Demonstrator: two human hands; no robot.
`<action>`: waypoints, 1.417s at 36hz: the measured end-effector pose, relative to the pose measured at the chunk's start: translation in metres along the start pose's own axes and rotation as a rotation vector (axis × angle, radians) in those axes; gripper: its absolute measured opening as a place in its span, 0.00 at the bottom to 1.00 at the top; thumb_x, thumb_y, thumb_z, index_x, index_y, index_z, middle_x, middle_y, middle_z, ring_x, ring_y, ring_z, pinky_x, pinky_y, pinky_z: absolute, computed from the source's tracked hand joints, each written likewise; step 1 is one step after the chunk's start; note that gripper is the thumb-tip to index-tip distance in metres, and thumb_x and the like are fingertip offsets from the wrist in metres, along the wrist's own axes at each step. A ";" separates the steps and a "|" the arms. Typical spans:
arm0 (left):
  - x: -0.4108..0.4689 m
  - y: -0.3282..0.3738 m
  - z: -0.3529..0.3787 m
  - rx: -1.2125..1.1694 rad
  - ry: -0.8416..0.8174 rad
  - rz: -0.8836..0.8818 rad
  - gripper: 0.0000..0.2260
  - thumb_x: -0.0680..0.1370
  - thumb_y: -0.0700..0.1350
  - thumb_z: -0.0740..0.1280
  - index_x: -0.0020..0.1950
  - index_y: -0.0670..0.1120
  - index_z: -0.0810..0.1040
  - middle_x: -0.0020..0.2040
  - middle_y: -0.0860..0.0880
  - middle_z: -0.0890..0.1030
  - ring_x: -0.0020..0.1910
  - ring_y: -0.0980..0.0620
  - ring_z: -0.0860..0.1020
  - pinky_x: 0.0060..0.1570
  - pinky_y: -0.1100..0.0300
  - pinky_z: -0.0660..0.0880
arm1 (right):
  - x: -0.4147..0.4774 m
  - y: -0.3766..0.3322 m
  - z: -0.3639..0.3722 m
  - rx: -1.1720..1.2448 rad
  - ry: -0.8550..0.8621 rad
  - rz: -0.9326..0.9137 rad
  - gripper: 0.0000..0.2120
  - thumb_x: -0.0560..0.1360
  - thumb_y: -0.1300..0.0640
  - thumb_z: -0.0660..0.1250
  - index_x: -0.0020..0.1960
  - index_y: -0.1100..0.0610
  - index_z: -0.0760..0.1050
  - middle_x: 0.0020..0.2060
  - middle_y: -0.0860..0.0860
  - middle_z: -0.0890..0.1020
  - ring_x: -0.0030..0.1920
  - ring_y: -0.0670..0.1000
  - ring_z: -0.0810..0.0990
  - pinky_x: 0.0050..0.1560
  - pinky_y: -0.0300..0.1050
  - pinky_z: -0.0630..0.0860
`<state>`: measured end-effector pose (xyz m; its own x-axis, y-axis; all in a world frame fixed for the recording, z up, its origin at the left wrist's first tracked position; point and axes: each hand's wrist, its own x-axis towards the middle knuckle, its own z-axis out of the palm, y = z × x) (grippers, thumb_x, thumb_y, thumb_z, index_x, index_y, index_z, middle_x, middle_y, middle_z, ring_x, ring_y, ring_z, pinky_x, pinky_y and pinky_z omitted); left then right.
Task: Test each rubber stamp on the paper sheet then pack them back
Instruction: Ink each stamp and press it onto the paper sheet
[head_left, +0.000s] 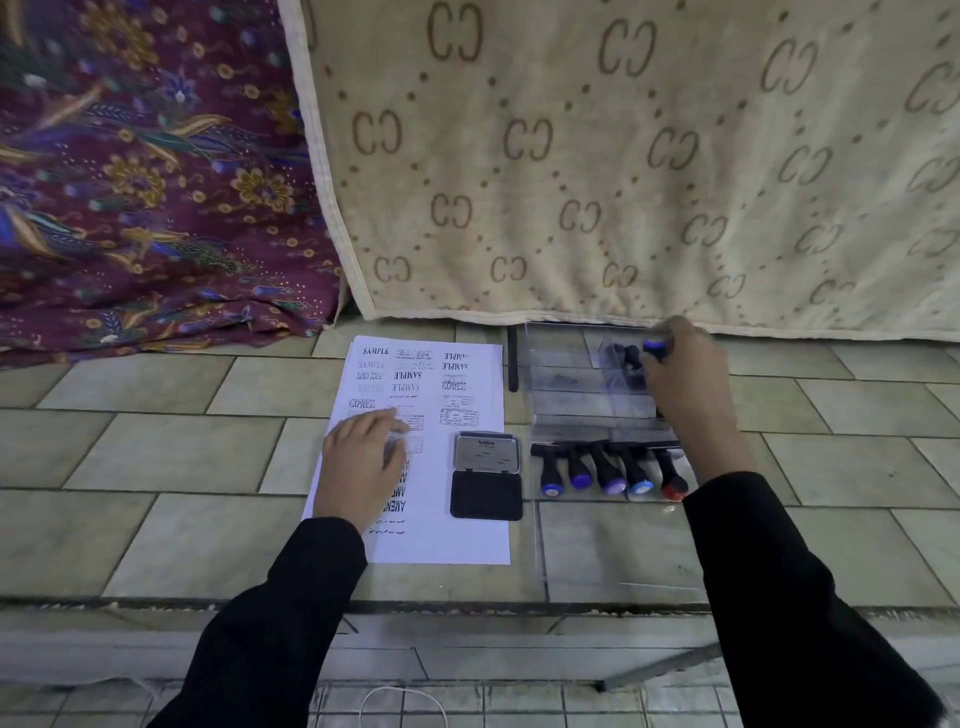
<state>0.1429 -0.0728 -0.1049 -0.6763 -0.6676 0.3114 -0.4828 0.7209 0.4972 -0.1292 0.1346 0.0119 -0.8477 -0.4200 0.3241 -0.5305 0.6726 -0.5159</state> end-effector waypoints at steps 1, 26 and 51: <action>0.000 0.001 -0.001 0.000 -0.004 0.000 0.09 0.76 0.42 0.64 0.54 0.52 0.78 0.63 0.54 0.77 0.63 0.50 0.71 0.65 0.54 0.61 | -0.004 -0.009 -0.001 0.031 0.029 -0.046 0.14 0.73 0.64 0.67 0.58 0.60 0.75 0.52 0.59 0.78 0.48 0.58 0.78 0.48 0.48 0.75; -0.016 0.020 -0.031 -0.123 -0.217 0.223 0.24 0.70 0.67 0.64 0.61 0.58 0.73 0.59 0.64 0.72 0.62 0.62 0.68 0.63 0.62 0.60 | -0.130 -0.062 0.058 0.404 -0.332 -0.400 0.11 0.68 0.63 0.74 0.49 0.57 0.78 0.44 0.48 0.76 0.37 0.46 0.77 0.41 0.27 0.72; -0.026 0.016 -0.001 -0.074 -0.316 0.246 0.29 0.67 0.74 0.62 0.63 0.63 0.71 0.76 0.58 0.59 0.77 0.57 0.48 0.75 0.49 0.45 | -0.136 -0.065 0.058 0.378 -0.365 -0.450 0.12 0.69 0.62 0.74 0.52 0.58 0.78 0.45 0.50 0.76 0.37 0.47 0.77 0.43 0.32 0.75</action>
<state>0.1533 -0.0439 -0.1038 -0.9097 -0.3787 0.1702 -0.2516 0.8289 0.4997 0.0198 0.1128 -0.0445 -0.4560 -0.8314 0.3176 -0.7382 0.1540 -0.6567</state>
